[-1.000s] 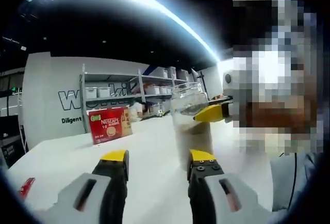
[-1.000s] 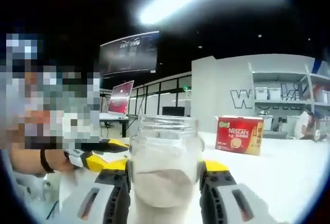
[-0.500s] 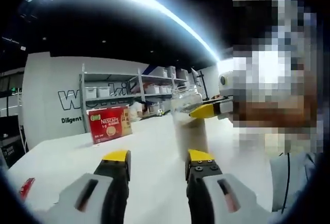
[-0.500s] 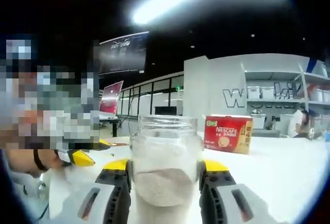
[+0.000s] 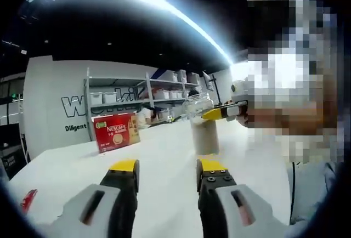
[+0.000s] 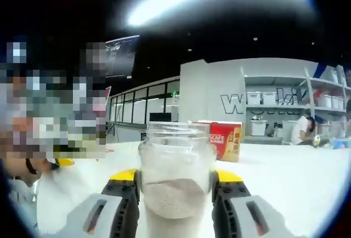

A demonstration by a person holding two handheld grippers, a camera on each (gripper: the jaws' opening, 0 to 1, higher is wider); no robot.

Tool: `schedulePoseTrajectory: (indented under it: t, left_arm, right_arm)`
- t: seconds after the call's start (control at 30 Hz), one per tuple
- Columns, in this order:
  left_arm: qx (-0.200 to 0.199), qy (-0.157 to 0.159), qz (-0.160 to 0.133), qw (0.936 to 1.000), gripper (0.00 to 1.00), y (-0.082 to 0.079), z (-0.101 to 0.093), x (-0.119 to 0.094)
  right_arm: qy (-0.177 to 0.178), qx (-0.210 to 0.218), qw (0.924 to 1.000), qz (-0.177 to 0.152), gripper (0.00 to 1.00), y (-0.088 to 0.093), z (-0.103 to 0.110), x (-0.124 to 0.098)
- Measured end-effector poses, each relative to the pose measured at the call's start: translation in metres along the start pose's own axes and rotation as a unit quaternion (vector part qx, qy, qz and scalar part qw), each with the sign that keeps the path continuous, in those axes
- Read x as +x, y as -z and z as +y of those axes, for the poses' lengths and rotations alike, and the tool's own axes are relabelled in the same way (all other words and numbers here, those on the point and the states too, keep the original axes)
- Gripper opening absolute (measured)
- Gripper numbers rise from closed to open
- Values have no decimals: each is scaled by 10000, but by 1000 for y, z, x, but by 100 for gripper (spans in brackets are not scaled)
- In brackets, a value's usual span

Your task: Tear open the coffee pouch, take out the coffee, and pour the coffee from the pouch into the cup

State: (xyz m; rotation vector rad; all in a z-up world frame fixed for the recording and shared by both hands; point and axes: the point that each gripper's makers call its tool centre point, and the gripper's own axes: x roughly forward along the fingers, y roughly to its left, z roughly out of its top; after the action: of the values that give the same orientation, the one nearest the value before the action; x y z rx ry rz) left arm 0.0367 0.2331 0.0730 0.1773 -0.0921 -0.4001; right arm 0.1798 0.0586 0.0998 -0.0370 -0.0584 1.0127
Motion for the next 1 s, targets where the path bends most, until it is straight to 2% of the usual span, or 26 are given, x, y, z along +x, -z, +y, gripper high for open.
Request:
schedulePoseTrajectory:
  t: [0.37, 1.0]
  left_arm:
    - [-4, 9, 18, 10000, 44, 2, 4, 1]
    - [-27, 30, 36, 10000, 43, 3, 4, 0]
  right_arm:
    - [444, -2, 9990, 5, 51, 7, -69, -12]
    - [901, -19, 9959, -35, 51, 11, -139, -23]
